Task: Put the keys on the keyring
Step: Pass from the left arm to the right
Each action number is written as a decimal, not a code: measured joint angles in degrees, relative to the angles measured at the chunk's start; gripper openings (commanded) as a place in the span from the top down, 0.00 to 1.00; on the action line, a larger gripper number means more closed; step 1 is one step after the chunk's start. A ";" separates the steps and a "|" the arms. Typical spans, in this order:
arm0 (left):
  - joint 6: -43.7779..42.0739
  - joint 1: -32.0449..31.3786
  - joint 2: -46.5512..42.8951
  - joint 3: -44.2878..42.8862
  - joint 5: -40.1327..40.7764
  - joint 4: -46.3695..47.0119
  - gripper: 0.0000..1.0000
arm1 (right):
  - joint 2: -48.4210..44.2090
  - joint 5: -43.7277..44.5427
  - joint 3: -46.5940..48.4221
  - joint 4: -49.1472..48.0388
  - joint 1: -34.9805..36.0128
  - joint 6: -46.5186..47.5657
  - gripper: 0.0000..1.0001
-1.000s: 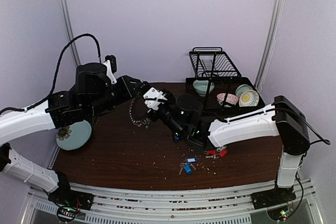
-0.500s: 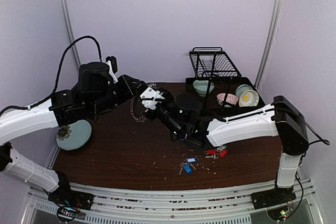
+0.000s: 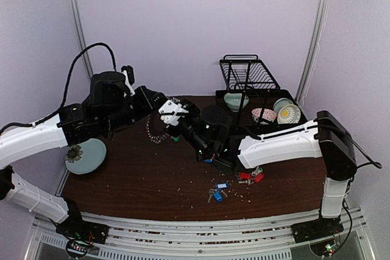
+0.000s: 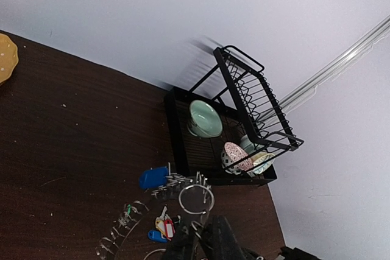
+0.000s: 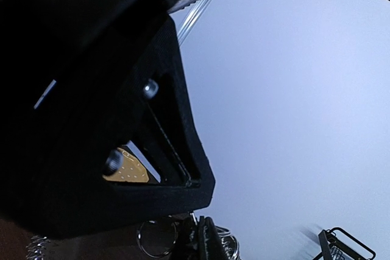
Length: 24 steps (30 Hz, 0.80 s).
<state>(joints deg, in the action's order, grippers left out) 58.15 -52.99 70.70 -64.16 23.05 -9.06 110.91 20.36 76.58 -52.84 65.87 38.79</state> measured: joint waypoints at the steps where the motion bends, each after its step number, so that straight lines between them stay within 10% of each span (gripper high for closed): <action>1: -0.11 0.07 0.00 0.02 -0.02 0.00 0.90 | 0.02 0.17 0.00 0.02 0.02 0.17 1.00; 24: -6.29 1.68 -3.52 1.18 1.73 -3.06 0.71 | 1.81 2.78 3.93 1.90 1.09 8.26 1.00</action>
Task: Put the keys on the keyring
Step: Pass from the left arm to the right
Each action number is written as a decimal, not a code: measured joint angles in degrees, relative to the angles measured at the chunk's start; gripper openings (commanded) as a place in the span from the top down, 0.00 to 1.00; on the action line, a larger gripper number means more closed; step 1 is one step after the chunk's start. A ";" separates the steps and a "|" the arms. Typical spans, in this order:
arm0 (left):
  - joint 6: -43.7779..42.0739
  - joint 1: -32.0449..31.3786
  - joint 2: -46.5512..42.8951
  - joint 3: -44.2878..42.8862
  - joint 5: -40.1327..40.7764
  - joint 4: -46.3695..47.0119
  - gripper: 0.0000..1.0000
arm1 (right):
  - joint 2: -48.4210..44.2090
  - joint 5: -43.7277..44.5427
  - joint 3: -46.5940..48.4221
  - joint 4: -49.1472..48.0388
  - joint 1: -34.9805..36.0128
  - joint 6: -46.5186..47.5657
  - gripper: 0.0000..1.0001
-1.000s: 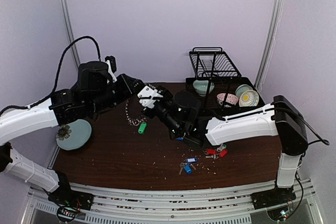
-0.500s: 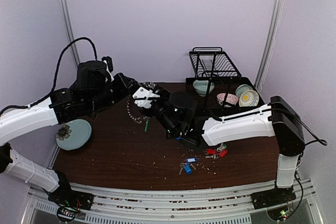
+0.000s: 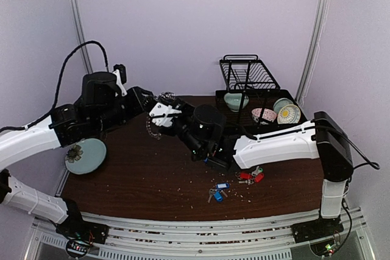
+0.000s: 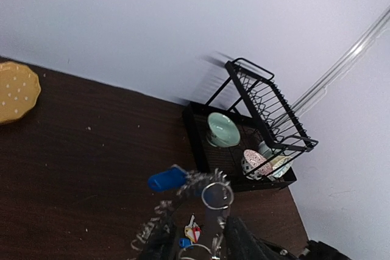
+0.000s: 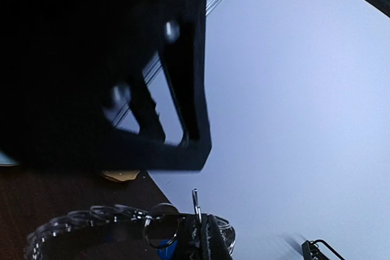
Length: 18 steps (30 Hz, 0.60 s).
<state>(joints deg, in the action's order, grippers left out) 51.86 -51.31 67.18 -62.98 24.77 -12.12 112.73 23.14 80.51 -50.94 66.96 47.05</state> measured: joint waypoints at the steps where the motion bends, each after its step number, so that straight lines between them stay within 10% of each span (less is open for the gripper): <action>1: -2.23 0.02 -2.47 1.55 0.04 1.33 0.70 | -0.48 -1.03 -0.15 1.60 -0.24 -1.77 1.00; 11: -36.68 0.11 -17.27 7.63 -16.59 9.18 0.65 | -14.99 -38.93 -8.90 12.15 -8.33 -28.00 1.00; 18: -41.22 0.11 -18.47 8.48 -26.47 7.82 0.47 | -19.91 -41.59 -10.95 11.28 -9.90 -43.60 1.00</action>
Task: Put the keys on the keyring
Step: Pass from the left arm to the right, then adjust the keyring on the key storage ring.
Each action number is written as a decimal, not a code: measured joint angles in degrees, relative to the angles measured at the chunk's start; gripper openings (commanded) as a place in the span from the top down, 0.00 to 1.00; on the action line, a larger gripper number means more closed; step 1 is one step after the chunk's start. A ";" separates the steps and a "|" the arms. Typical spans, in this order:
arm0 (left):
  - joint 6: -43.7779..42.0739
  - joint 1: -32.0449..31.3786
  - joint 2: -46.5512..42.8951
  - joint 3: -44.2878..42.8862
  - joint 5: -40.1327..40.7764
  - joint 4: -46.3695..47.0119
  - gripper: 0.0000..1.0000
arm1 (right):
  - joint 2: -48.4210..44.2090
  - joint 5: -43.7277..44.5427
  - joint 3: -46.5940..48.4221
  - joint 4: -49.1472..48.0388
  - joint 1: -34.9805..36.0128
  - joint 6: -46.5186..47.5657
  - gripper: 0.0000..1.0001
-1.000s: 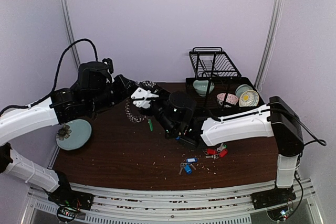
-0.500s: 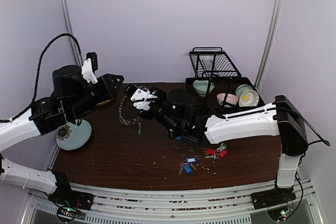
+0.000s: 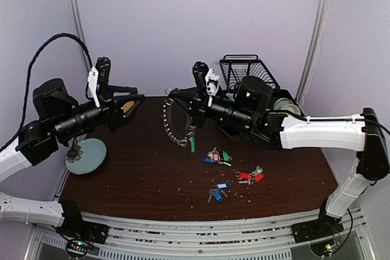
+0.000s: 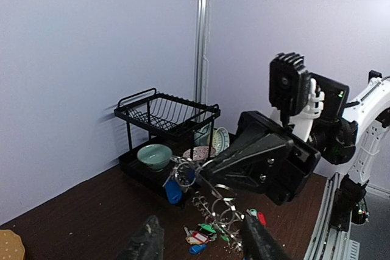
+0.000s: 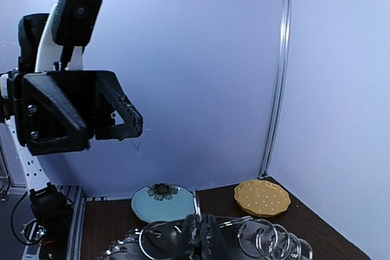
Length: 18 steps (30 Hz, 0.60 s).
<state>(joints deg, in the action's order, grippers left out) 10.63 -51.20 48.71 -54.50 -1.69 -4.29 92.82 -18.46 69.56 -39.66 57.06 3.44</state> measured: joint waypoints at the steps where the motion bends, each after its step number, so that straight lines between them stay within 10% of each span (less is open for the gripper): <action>1: 0.42 0.00 0.11 0.22 -1.20 0.46 0.44 | -0.04 1.33 0.11 0.70 0.50 -0.98 1.00; 10: 7.63 -0.17 4.35 3.74 -1.57 7.56 0.58 | -1.01 22.51 -0.48 6.93 10.21 1.31 1.00; 18: -1.42 -0.17 -0.59 7.50 -7.32 9.11 0.62 | -3.54 8.22 -2.45 4.39 7.58 0.00 1.00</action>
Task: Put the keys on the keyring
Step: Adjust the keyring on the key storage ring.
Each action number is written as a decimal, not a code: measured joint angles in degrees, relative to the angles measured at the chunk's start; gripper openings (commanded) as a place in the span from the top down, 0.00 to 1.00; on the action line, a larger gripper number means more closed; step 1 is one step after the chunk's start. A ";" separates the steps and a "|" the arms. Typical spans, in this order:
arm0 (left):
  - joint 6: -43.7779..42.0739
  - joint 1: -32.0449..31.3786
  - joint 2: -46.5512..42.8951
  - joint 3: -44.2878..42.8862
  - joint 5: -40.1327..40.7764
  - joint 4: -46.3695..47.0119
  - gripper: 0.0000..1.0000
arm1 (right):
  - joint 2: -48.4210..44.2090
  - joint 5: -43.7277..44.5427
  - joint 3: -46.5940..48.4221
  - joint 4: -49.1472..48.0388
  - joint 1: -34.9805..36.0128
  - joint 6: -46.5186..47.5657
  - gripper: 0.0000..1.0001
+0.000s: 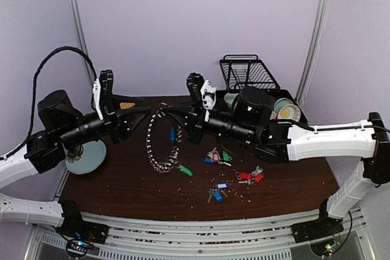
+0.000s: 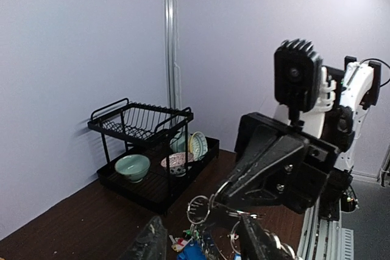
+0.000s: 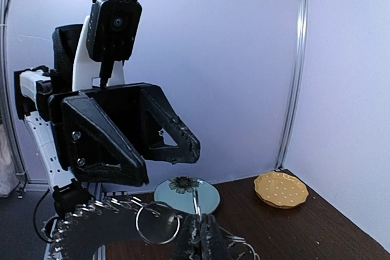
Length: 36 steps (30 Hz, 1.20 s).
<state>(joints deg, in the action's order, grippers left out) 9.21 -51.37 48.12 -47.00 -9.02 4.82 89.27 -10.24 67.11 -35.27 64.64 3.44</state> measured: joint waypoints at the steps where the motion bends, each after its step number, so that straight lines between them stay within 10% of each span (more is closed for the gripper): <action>1: -1.05 0.00 -0.57 0.00 -1.20 0.63 0.64 | -0.22 -2.60 -0.94 -1.97 -0.70 -1.07 1.00; 36: -8.26 -0.63 5.57 0.42 -14.43 12.48 0.83 | 0.13 -18.56 -3.72 -15.67 -2.69 -5.05 1.00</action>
<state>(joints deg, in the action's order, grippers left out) 0.95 -52.01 53.69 -46.59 -23.44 17.30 89.41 -28.80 63.40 -50.94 61.95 -1.61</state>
